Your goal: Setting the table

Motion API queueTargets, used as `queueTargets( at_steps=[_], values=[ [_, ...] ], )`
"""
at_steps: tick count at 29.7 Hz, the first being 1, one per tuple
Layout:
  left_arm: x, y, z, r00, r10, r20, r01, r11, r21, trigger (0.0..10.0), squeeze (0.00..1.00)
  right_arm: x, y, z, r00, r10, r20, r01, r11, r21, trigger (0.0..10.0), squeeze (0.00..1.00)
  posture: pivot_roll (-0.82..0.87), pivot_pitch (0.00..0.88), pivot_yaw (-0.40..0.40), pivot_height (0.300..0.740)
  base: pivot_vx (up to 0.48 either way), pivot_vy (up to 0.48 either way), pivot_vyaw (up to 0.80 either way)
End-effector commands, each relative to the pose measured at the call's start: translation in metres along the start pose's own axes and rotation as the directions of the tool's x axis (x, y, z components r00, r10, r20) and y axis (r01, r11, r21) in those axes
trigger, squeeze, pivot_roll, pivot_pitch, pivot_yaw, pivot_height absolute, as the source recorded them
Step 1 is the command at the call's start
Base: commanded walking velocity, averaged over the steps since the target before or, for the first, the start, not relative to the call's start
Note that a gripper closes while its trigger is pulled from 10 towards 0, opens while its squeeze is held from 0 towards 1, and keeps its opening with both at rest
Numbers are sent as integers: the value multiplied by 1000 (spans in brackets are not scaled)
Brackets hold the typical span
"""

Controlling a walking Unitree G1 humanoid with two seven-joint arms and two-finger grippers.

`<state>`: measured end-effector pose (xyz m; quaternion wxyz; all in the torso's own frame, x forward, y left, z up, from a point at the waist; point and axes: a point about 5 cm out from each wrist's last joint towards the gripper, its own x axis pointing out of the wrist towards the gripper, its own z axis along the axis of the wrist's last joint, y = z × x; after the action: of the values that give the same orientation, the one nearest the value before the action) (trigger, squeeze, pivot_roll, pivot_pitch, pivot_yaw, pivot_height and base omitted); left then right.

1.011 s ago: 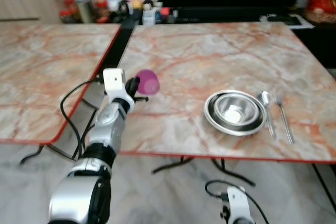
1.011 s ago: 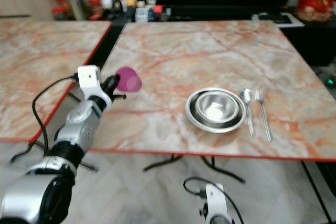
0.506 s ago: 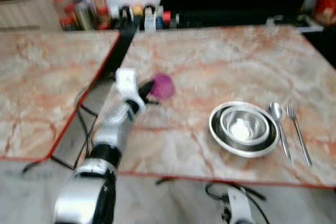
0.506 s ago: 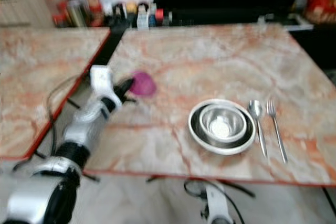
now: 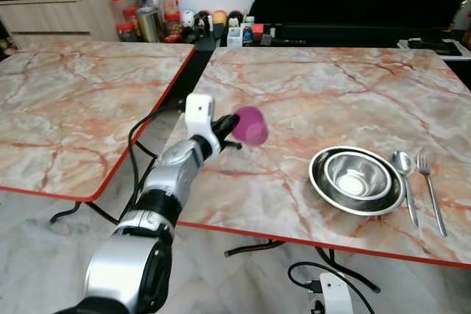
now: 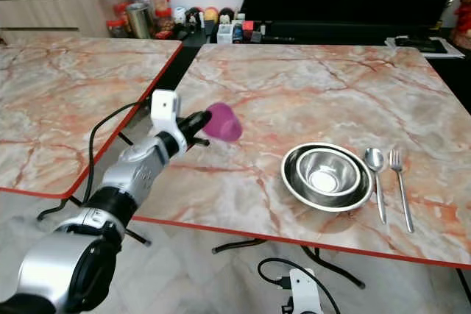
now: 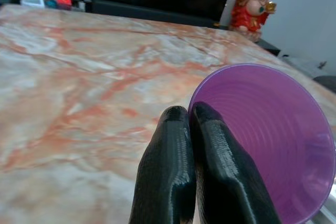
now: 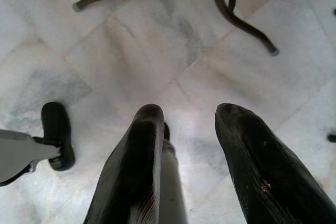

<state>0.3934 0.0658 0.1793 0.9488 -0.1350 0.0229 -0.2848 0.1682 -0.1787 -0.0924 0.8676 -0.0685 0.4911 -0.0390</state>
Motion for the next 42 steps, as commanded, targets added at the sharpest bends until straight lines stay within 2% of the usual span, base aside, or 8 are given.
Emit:
queueTargets(
  at_steps=[1, 7, 16, 29, 31, 34, 42],
  values=[
    [3, -2, -2, 999, 7, -33, -7, 1000, -19, 10000, 0, 0, 2, 0, 1000, -1, -4, 1, 1000, 8, 10000, 0, -80, 0, 89, 728, 0, 0, 0],
    [14, -14, -6, 989, 54, -140, -54, 999, 8, 10000, 0, -1, 4, -6, 1000, -8, -15, 9, 999, 31, 10000, 0, -96, 0, 114, 728, 0, 0, 0],
    [21, -21, -5, 973, 96, -208, -99, 995, -2, 10000, 0, -4, 6, -19, 999, -18, -41, 20, 998, 51, 10000, 0, -111, 0, 139, 728, 0, 0, 0],
    [26, -35, -12, 952, 108, -287, -92, 993, 68, 10000, 0, -12, 9, -52, 994, -53, -97, 64, 992, 113, 10000, 0, -144, 29, 192, 728, 0, 0, 0],
    [26, -36, -13, 951, 104, -292, -91, 994, 58, 10000, 0, -13, 9, -54, 994, -55, -99, 66, 991, 114, 10000, 0, -146, 34, 194, 728, 0, 0, 0],
    [27, -42, -14, 958, 69, -279, -76, 997, -16, 10000, 0, -14, 8, -58, 993, -65, -102, 77, 990, 119, 10000, 0, -151, 48, 195, 728, 0, 0, 0],
    [27, -45, -18, 952, 84, -293, -90, 996, -7, 10000, 0, -15, 6, -58, 993, -74, -96, 86, 989, 118, 10000, 0, -161, 57, 188, 728, 0, 0, 0]
  ],
)
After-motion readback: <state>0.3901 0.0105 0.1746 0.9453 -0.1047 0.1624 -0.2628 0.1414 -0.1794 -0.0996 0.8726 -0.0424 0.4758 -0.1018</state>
